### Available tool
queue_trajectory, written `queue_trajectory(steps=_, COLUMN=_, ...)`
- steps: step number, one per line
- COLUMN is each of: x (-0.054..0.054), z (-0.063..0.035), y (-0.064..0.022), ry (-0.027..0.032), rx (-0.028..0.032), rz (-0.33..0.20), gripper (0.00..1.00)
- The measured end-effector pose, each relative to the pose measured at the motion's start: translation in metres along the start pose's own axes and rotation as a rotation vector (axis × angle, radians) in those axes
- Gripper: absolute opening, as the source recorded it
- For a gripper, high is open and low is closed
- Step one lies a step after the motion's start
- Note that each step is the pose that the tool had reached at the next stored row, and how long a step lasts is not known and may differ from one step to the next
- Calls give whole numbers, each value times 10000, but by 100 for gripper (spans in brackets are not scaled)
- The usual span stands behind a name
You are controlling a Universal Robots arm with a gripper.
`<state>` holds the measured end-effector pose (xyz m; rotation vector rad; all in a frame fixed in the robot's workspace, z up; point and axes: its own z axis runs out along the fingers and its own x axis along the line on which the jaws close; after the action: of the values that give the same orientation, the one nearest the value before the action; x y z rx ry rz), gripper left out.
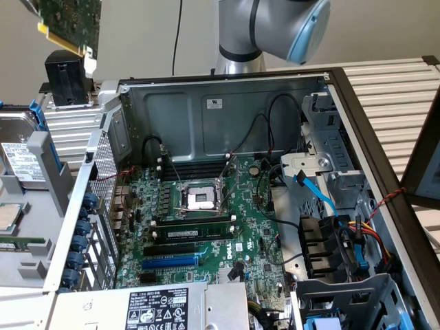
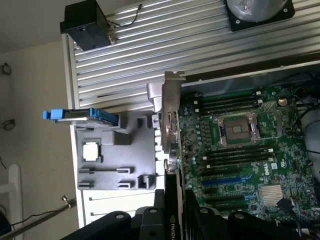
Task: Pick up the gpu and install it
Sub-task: 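Pick up the gpu and move the gpu toward the slot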
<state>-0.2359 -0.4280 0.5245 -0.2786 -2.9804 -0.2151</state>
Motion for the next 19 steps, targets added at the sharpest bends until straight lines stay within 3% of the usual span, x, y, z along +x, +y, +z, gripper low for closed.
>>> queue_trajectory(steps=7, x=-204, z=-73, y=39, ry=122, rx=25, rz=9, gripper=27)
queue_trajectory(steps=13, x=-223, z=-74, y=42, ry=125, rx=23, rz=3, gripper=27)
queue_trajectory(steps=19, x=-452, z=-106, y=79, ry=146, rx=-33, rz=-63, gripper=27)
